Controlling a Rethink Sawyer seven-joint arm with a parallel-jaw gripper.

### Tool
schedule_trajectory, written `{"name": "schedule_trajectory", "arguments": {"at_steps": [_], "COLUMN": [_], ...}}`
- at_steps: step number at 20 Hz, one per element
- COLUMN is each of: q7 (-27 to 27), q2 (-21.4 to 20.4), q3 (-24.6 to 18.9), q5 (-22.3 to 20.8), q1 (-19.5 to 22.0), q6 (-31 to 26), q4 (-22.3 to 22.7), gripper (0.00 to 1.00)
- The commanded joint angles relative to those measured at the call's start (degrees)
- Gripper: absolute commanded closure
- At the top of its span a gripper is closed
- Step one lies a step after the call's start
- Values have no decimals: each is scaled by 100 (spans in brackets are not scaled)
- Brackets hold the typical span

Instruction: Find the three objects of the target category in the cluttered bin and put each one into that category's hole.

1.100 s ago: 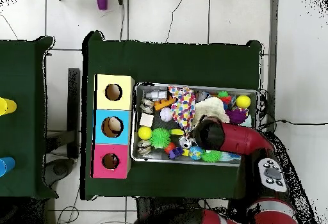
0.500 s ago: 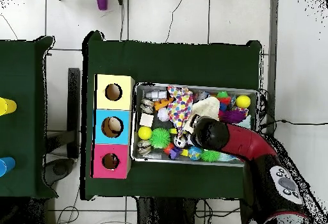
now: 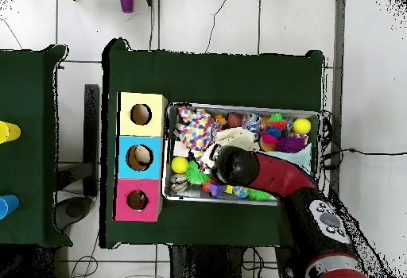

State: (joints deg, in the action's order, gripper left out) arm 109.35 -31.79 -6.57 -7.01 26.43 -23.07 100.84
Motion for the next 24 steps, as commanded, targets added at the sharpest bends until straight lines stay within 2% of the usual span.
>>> {"name": "schedule_trajectory", "arguments": {"at_steps": [1,7,18,19,24], "q7": [771,922,826,829,886], "q2": [226,196,374,371,329], "q3": [-986,-1271,-1063,-1017,-899], "q5": [570,882,791,783,724], "q1": [-76,-51,-327,-368,-474], "q6": [-72,204,509,519,739], "q4": [571,919,805,793,773], "gripper": [100,100,100,0,0]}}
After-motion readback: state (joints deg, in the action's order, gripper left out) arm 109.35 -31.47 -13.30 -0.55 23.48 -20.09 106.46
